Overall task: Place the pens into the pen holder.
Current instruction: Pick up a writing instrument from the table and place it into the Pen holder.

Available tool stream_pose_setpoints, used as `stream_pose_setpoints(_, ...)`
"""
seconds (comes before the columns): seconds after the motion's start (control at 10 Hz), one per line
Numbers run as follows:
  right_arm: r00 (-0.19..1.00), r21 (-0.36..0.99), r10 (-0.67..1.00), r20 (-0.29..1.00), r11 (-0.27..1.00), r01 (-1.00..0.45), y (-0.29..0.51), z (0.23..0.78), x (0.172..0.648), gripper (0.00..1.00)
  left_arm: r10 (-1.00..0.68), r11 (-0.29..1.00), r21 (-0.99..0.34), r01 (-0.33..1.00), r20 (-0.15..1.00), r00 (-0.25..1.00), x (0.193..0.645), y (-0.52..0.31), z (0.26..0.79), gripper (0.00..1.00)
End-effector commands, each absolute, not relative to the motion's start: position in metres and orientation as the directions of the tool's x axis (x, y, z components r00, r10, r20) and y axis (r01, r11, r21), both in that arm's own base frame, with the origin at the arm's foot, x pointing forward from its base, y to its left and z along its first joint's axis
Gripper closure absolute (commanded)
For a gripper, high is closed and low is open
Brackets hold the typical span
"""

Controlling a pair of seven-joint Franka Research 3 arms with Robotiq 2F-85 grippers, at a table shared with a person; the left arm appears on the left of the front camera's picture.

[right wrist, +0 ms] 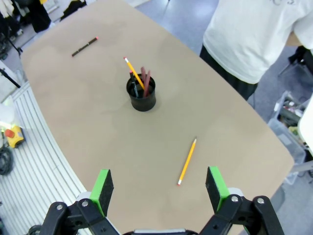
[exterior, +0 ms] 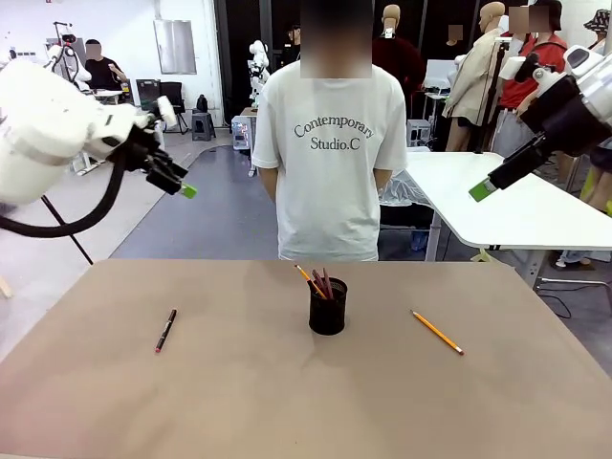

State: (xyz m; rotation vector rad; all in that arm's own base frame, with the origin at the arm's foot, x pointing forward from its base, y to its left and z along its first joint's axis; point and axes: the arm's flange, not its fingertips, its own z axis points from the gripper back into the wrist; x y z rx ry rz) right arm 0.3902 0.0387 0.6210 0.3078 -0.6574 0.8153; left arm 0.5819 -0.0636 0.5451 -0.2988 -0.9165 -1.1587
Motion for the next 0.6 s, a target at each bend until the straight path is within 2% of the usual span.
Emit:
stream_pose_setpoints(0.0, 0.503, 0.019, 0.564, 0.655, 0.653, -0.757, 0.039, 0.622, 0.391, 0.00, -0.582, 0.392, 0.202, 0.898, 0.810, 0.072, 0.512, -0.014, 0.552, 0.03)
stream_pose_setpoints(0.2, 0.503, 0.019, 0.564, 0.655, 0.653, -0.757, 0.039, 0.622, 0.391, 0.00, -0.540, 0.317, 0.155, 0.936, 0.841, 0.044, 0.514, 0.020, 0.576, 0.03)
stream_pose_setpoints(0.5, 0.503, 0.019, 0.564, 0.655, 0.653, -0.757, 0.039, 0.622, 0.391, 0.00, -0.598, 0.264, 0.066, 0.962, 0.794, 0.110, 0.534, 0.025, 0.598, 0.03)
